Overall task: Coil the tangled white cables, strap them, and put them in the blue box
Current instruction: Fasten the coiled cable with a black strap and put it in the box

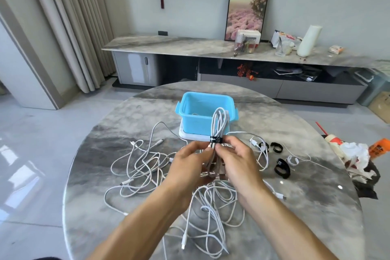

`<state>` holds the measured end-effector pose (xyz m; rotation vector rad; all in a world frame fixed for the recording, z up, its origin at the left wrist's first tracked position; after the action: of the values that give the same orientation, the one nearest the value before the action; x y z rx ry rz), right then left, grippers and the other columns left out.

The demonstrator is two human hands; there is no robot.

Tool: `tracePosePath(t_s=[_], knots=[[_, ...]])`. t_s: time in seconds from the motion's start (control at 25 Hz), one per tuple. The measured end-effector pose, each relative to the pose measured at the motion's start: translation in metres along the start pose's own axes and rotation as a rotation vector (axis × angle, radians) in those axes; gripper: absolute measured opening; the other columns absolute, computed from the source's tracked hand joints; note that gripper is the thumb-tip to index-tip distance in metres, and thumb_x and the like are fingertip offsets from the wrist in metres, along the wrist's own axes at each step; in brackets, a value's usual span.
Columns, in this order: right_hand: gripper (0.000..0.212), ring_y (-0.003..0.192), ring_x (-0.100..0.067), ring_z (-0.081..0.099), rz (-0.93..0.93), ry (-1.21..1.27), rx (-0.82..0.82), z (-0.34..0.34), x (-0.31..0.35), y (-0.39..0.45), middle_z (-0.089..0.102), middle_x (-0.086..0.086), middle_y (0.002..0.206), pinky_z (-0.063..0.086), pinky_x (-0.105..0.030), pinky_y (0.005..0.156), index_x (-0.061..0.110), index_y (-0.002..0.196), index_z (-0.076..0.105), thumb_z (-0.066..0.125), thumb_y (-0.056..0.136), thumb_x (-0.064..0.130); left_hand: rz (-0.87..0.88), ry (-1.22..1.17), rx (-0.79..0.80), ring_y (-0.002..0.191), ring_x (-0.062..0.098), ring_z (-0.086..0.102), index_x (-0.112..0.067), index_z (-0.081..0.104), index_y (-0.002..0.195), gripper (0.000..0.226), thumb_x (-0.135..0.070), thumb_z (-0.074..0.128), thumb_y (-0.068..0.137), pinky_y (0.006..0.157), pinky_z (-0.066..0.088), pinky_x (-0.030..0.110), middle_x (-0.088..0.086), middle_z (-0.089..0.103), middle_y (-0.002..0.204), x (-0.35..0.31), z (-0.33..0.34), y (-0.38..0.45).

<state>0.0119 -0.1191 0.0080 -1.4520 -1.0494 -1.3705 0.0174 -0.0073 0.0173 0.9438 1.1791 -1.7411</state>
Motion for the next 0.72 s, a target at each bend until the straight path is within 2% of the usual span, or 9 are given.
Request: tracePosePath(t_s=[0.08, 0.16, 0.28, 0.4, 0.44, 0.52, 0.6, 0.72], knots=[[0.012, 0.070, -0.018, 0.069, -0.020, -0.040, -0.029, 0.000, 0.004, 0.013, 0.076, -0.003, 0.080, 0.054, -0.040, 0.070, 0.020, 0.095, 0.071, 0.064, 0.093, 0.011, 0.005, 0.011, -0.052, 0.062, 0.011, 0.060, -0.012, 0.069, 0.096, 0.012, -0.007, 0.059, 0.094, 0.069, 0.052, 0.033, 0.003, 0.066, 0.074, -0.003, -0.011, 0.004], [0.012, 0.066, -0.015, 0.064, -0.143, -0.131, -0.058, -0.009, 0.022, 0.033, 0.074, -0.001, 0.080, 0.051, -0.039, 0.063, 0.023, 0.098, 0.071, 0.066, 0.093, 0.013, -0.004, -0.017, -0.105, 0.073, 0.016, 0.060, -0.009, 0.070, 0.102, 0.013, -0.012, 0.060, 0.093, 0.072, 0.052, 0.035, 0.003, 0.065, 0.082, -0.006, -0.024, 0.011], [0.015, 0.079, -0.011, 0.067, -0.411, -0.396, -0.174, -0.022, 0.062, 0.080, 0.072, 0.007, 0.087, 0.056, -0.034, 0.073, 0.025, 0.101, 0.071, 0.068, 0.090, 0.015, -0.026, -0.055, -0.147, 0.082, 0.020, 0.059, -0.010, 0.071, 0.101, 0.019, -0.023, 0.057, 0.096, 0.070, 0.051, 0.034, 0.006, 0.067, 0.095, -0.010, -0.038, 0.017], [0.021, 0.098, -0.021, 0.065, -0.540, -0.769, -0.208, -0.011, 0.075, 0.134, 0.073, 0.002, 0.102, 0.050, -0.036, 0.086, 0.025, 0.111, 0.069, 0.067, 0.090, 0.024, -0.059, -0.172, -0.190, 0.081, 0.019, 0.059, -0.009, 0.068, 0.104, 0.034, -0.034, 0.045, 0.102, 0.068, 0.051, 0.033, 0.006, 0.068, 0.097, -0.015, -0.043, 0.018], [0.029, 0.107, -0.026, 0.061, -0.519, -0.984, -0.206, -0.004, 0.069, 0.149, 0.071, -0.001, 0.113, 0.046, -0.039, 0.090, 0.024, 0.118, 0.065, 0.065, 0.091, 0.032, -0.062, -0.207, -0.212, 0.085, 0.018, 0.060, -0.011, 0.066, 0.108, 0.037, -0.038, 0.042, 0.103, 0.069, 0.051, 0.034, 0.005, 0.068, 0.101, -0.017, -0.045, 0.019], [0.048, 0.124, -0.032, 0.048, -0.354, -1.337, -0.166, 0.005, 0.048, 0.165, 0.058, -0.003, 0.135, 0.038, -0.044, 0.095, 0.021, 0.132, 0.051, 0.061, 0.091, 0.045, -0.058, -0.229, -0.243, 0.097, 0.019, 0.062, -0.017, 0.062, 0.113, 0.039, -0.045, 0.037, 0.103, 0.077, 0.052, 0.036, 0.004, 0.067, 0.110, -0.017, -0.049, 0.022], [0.052, 0.129, -0.032, 0.042, -0.282, -1.378, -0.137, 0.003, 0.032, 0.158, 0.050, -0.004, 0.141, 0.037, -0.045, 0.097, 0.018, 0.134, 0.047, 0.058, 0.092, 0.046, -0.066, -0.224, -0.247, 0.105, 0.021, 0.062, -0.021, 0.059, 0.115, 0.037, -0.048, 0.037, 0.102, 0.081, 0.052, 0.038, 0.004, 0.065, 0.114, -0.017, -0.049, 0.025], [0.040, 0.127, -0.028, 0.044, -0.325, -1.295, -0.026, -0.012, 0.010, 0.116, 0.052, 0.001, 0.138, 0.037, -0.043, 0.097, 0.020, 0.128, 0.056, 0.059, 0.092, 0.037, -0.079, -0.199, -0.239, 0.107, 0.023, 0.062, -0.020, 0.059, 0.119, 0.038, -0.048, 0.038, 0.102, 0.082, 0.054, 0.039, 0.006, 0.065, 0.116, -0.015, -0.044, 0.023]])
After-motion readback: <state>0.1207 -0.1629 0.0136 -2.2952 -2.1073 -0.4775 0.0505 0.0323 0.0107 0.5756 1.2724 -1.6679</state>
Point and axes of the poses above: each hand's wrist, its own y-axis towards the middle knuckle, its own z-axis out of the palm, x = y × z, the point moved 3 cm from there along y, towards the middle knuckle
